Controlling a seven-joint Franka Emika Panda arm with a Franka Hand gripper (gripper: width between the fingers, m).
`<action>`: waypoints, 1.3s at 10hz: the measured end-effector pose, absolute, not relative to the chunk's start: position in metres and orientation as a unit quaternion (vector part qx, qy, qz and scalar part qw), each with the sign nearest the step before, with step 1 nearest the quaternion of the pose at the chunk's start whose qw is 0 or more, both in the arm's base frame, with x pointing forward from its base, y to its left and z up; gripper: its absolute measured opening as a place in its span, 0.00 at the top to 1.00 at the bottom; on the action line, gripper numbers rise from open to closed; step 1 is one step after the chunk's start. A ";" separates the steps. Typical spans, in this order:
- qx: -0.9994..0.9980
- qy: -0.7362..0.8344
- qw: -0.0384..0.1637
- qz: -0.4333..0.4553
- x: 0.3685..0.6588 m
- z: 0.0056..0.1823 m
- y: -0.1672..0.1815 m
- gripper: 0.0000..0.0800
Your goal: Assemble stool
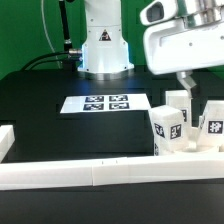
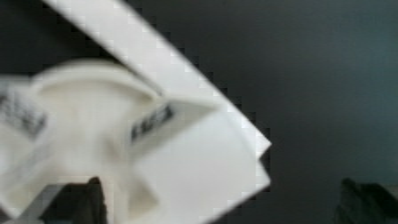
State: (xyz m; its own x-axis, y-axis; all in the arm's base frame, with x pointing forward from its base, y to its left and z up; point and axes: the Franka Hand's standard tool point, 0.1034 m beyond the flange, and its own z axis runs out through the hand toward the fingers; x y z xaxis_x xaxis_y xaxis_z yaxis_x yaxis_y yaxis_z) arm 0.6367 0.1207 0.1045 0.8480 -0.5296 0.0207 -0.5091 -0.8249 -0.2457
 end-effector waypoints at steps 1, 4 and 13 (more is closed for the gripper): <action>-0.971 0.212 0.106 -0.046 0.634 0.101 0.121 0.19; -0.987 0.121 0.094 -0.051 0.634 0.097 0.119 0.19; -0.934 -0.353 0.005 -0.062 0.632 0.091 0.123 0.19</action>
Offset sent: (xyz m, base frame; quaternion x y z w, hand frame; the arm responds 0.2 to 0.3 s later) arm 0.0000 0.0000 0.0000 0.0000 0.0000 -0.1296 0.9916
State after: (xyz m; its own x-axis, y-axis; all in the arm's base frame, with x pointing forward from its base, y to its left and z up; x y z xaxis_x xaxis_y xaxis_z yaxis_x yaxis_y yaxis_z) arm 0.6317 0.1226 0.0909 0.7431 0.6586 0.1189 0.6599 -0.7506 0.0340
